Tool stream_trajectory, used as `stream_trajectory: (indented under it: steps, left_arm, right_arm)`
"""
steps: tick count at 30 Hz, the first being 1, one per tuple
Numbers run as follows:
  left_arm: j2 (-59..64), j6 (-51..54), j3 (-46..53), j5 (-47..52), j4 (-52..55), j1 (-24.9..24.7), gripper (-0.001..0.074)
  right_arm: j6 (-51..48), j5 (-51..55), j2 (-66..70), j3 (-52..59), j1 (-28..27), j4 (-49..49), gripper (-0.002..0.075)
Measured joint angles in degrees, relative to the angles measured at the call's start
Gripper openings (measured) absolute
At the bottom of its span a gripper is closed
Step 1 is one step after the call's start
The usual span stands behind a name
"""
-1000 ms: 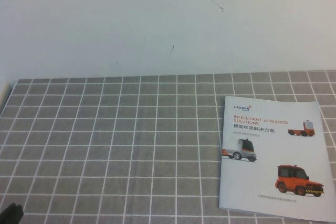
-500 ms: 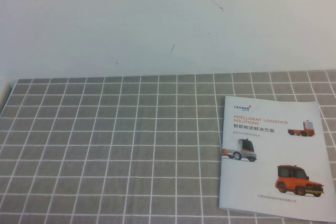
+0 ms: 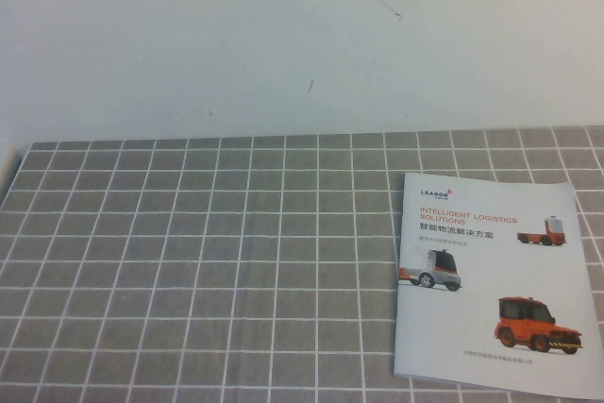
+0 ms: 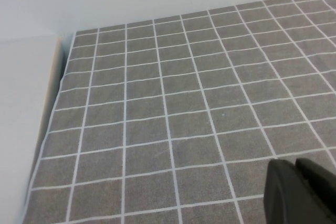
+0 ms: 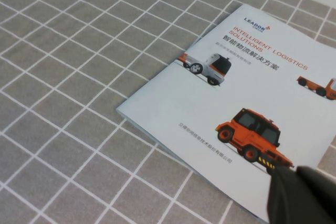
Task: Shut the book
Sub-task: 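Close the open booklet and leave it lying on the table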
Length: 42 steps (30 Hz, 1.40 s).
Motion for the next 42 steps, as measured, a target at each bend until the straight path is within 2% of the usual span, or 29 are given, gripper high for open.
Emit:
stream_trajectory:
  steps: [42]
  left_arm:
    - [-0.1,-1.5,0.0,0.0,-0.2,0.5,-0.0004]
  right_arm:
    - [0.0,0.0,0.0,0.0,0.0,0.0,-0.0002]
